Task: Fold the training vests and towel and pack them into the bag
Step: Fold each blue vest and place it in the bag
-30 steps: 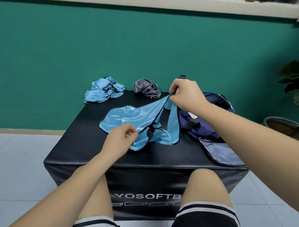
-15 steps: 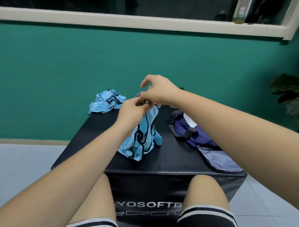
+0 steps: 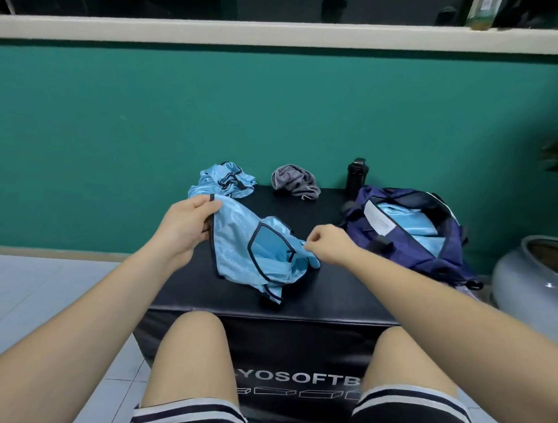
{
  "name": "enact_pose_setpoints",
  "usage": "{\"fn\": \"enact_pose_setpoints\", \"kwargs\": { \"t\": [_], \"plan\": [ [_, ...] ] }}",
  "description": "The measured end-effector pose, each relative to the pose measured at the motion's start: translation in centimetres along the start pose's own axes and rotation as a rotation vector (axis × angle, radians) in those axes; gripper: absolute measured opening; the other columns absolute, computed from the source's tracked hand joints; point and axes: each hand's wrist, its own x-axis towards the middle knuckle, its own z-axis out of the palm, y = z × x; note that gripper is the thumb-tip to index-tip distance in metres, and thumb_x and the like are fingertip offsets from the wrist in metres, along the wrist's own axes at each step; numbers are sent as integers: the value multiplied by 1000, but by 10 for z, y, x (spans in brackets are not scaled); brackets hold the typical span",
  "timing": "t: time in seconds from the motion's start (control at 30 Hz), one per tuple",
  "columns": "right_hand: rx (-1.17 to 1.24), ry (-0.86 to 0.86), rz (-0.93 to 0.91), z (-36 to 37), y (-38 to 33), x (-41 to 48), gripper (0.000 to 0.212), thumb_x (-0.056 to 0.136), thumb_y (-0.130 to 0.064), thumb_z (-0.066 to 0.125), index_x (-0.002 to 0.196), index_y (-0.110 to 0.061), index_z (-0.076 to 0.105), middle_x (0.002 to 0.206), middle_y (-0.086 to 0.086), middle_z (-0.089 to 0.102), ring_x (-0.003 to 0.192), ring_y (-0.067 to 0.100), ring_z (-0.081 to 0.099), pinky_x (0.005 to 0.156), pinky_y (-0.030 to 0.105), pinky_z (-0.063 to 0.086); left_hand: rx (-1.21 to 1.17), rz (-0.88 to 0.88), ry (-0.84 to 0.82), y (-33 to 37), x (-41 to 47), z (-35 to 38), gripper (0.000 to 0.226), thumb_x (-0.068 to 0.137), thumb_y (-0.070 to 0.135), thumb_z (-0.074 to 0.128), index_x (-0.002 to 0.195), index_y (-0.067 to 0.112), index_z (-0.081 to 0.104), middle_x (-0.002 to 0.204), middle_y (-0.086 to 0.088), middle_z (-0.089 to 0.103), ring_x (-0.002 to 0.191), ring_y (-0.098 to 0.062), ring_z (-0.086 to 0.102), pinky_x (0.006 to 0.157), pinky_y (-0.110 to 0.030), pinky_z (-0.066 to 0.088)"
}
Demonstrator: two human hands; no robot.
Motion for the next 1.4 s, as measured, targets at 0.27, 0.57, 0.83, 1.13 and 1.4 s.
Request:
{"fn": "enact_pose_setpoints", "kwargs": {
  "t": [0.27,0.57,0.83,1.13,1.4],
  "plan": [
    [221,-90,198,89,29,20,51,83,-26,82,57,-22,38,55,-6,35,53,16,32,51,29,28,-4,-20,2,-9,-4,-29,20,107,19,61,118,10,76,114,-9,80,97,-22,76,94,-40,59],
    [534,7,355,119,16,46,74,81,-70,76,122,-10,65,116,5,69,103,23,65,82,35,57,-28,-40,25,-8,-4,-43,21,108,20,61,118,11,76,114,-8,80,98,-21,77,95,-41,58],
    [447,52,295,113,0,65,95,92,-46,78,163,-16,22,143,12,54,102,24,53,84,37,48,-21,-38,2,-4,-10,-42,22,109,21,59,119,11,76,116,-8,80,103,-24,76,98,-43,57],
    [697,127,314,124,5,87,67,88,-23,82,141,-22,40,124,5,60,94,20,61,84,39,53,-11,-47,12,-5,-15,-63,25,110,20,57,122,6,73,118,-11,79,101,-24,75,94,-40,56],
    [808,154,203,73,11,80,29,85,-2,82,106,-9,62,95,11,69,70,18,67,57,22,50,-52,-44,61,-7,-3,-77,22,109,18,58,118,7,75,115,-12,79,97,-23,76,93,-41,57]
  ]
}}
